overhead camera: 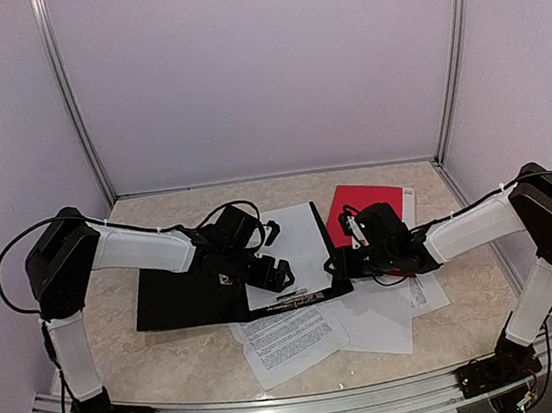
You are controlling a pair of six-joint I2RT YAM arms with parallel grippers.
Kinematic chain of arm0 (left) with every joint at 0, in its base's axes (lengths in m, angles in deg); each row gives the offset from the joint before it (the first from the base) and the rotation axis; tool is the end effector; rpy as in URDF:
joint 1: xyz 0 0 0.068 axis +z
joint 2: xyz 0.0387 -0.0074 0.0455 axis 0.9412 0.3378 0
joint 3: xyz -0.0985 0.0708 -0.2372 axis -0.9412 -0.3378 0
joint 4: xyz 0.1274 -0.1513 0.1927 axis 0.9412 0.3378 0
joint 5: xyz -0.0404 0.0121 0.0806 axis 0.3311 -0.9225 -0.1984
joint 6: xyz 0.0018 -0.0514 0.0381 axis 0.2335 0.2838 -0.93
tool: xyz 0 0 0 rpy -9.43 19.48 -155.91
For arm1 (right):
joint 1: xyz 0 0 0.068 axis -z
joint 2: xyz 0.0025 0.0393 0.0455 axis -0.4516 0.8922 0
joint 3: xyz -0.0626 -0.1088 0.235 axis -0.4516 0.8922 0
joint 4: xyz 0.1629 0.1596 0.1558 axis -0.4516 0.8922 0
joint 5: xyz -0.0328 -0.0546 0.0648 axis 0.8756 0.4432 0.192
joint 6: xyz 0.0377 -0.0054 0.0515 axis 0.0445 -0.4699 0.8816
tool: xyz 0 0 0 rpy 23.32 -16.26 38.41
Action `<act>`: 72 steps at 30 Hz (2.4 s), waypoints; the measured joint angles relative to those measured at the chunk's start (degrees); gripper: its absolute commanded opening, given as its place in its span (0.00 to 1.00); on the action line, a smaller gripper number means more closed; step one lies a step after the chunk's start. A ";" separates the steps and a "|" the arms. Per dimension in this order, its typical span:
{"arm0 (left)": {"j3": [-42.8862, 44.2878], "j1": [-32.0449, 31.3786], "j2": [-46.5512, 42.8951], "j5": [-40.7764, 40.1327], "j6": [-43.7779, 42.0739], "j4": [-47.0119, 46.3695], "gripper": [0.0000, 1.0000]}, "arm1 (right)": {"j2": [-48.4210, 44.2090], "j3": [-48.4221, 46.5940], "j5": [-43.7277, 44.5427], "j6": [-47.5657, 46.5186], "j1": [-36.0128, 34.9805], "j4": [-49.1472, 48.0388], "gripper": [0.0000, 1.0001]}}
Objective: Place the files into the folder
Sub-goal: Adjust the file in the folder.
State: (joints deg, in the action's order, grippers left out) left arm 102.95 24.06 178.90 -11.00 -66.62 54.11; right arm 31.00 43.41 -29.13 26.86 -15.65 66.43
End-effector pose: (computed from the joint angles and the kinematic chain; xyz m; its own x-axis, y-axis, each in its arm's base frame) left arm 0.2889 -0.3105 0.1231 -0.7287 0.3756 -0.5727 0.5977 0.7570 -0.2640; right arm 0.2595 0.2414 0.1224 -0.8111 0.1134 -0.5738 -0.2477 0.8221 0.5126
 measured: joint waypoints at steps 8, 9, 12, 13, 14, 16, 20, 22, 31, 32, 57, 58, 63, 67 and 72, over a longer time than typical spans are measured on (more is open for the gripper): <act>-1.22 0.00 0.22 1.99 2.05 -1.79 0.93 | 1.05 0.00 -4.79 -2.89 2.43 -1.62 0.47; -1.40 0.00 0.22 2.21 2.27 -1.92 0.92 | 1.25 0.00 -5.42 -3.21 2.56 -2.05 0.47; -1.75 0.00 0.22 2.62 2.86 -2.32 0.92 | 2.29 0.00 -7.30 -3.85 2.84 -3.08 0.47; -1.84 0.00 0.22 2.71 3.10 -2.43 0.92 | 2.64 0.00 -7.69 -3.91 2.95 -3.32 0.47; -2.05 0.00 0.22 2.71 3.39 -2.75 0.92 | 3.17 0.00 -8.24 -4.02 3.13 -3.76 0.47; -2.43 0.00 0.22 2.75 3.78 -3.30 0.92 | 4.15 0.02 -9.25 -4.13 3.58 -4.59 0.47; -3.19 0.00 0.22 2.73 4.24 -4.35 0.92 | 4.87 0.13 -11.19 -4.74 4.42 -6.49 0.47; -3.26 0.00 0.22 2.71 4.46 -4.50 0.92 | 5.22 0.13 -11.98 -5.16 4.72 -7.43 0.47; -3.26 0.00 0.22 2.67 4.66 -4.59 0.92 | 6.80 1.40 -16.02 -6.54 5.33 -11.39 0.44; -3.26 0.00 0.22 2.67 4.66 -4.59 0.92 | 6.80 1.75 -16.52 -6.58 5.40 -11.93 0.44; -3.26 0.00 0.22 2.21 4.81 -4.59 0.92 | 5.40 3.13 -31.23 -7.23 8.20 -14.97 0.35; -3.26 0.00 0.22 2.21 4.81 -4.59 0.92 | 5.40 3.13 -31.52 -7.23 8.20 -14.99 0.35; -3.26 0.00 0.22 2.19 4.81 -4.57 0.92 | 4.72 3.13 -31.78 -7.34 8.20 -14.43 0.31; -3.26 0.00 0.20 2.10 4.81 -4.57 0.92 | 3.39 3.13 -31.12 -8.07 8.20 -13.09 0.25; -3.26 0.00 0.20 2.01 4.83 -4.57 0.92 | 2.27 3.13 -28.96 -9.20 8.20 -9.84 0.16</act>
State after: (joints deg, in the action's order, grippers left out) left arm 99.69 24.06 179.09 -8.99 -61.79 49.54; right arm 33.28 46.53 -58.09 17.65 -7.46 56.60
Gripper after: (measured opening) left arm 0.917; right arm 0.198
